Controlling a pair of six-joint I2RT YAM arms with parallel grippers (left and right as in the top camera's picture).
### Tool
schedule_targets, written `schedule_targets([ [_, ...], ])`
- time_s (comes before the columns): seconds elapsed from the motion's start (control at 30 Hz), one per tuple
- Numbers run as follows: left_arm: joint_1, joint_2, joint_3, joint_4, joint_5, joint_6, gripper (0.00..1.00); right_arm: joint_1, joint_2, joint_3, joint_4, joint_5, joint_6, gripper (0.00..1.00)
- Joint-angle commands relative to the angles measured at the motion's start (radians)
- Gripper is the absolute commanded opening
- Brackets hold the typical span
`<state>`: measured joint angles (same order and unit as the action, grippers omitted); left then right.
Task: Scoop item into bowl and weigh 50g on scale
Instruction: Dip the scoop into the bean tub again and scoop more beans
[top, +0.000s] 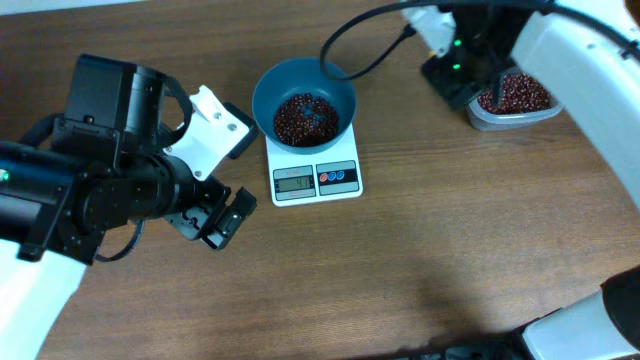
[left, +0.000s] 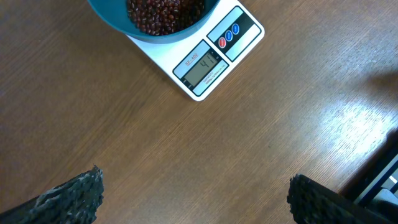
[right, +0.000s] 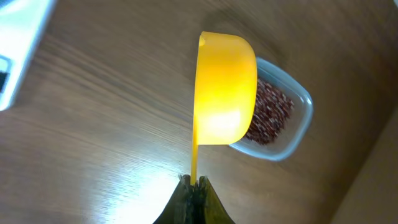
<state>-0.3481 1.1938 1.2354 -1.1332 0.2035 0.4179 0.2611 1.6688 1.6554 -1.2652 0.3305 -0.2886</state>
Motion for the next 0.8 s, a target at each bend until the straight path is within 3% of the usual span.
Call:
schedule_targets([
  [0.0, 0.004, -0.005, 0.015, 0.001, 0.014, -0.013, 0.99, -0.098, -0.021, 0.019, -0.003, 0.026, 0.017, 0.04],
  [0.27, 0.004, -0.005, 0.014, 0.001, 0.014, -0.013, 0.99, -0.335, -0.005, 0.018, 0.018, 0.013, 0.017, 0.04],
  [0.43, 0.004, -0.005, 0.015, 0.001, 0.014, -0.013, 0.99, -0.355, 0.055, 0.016, 0.131, -0.186, 0.017, 0.04],
  [0.77, 0.004, -0.005, 0.014, 0.001, 0.014, -0.013, 0.99, -0.355, 0.185, 0.014, 0.147, -0.205, 0.017, 0.04],
])
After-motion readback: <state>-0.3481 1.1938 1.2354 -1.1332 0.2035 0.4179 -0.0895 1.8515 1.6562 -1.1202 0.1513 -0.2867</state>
